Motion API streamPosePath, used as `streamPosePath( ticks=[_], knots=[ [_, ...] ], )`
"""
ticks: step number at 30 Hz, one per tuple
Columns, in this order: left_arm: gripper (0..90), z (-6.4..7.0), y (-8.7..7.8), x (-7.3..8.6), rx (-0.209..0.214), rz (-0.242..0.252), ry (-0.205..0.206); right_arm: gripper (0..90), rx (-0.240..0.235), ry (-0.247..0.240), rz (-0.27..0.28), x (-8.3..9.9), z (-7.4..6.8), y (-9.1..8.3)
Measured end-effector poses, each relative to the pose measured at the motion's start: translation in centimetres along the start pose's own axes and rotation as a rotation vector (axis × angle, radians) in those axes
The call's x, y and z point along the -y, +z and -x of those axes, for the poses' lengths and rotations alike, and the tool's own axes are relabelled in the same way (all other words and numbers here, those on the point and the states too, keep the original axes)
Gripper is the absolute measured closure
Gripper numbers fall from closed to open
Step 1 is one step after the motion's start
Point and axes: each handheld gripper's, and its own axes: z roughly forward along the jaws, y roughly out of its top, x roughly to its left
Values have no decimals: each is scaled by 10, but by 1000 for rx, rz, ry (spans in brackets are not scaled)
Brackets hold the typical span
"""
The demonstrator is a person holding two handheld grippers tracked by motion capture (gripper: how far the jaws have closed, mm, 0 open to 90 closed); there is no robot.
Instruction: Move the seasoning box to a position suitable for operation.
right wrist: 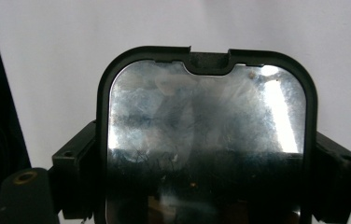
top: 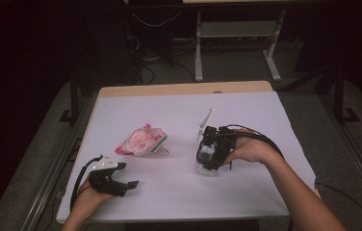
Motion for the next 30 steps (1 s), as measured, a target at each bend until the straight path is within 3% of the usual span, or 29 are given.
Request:
streamPosePath(
  ticks=[6,7,10,24,30],
  knots=[
    [122,0,-1,0,-1,-5,3,151,-8,-23,-4,1,-10,6],
    [122,0,0,0,-1,-2,2,151,-4,-44,-13,0,-13,9],
    [122,0,-1,0,-1,1,-2,151,-30,-49,-12,1,-15,14],
    [122,0,0,0,-2,-1,6,150,-20,-103,-60,0,-20,29],
    [122,1,-1,0,-2,-7,10,144,-45,-75,-35,4,-16,30]
  ],
)
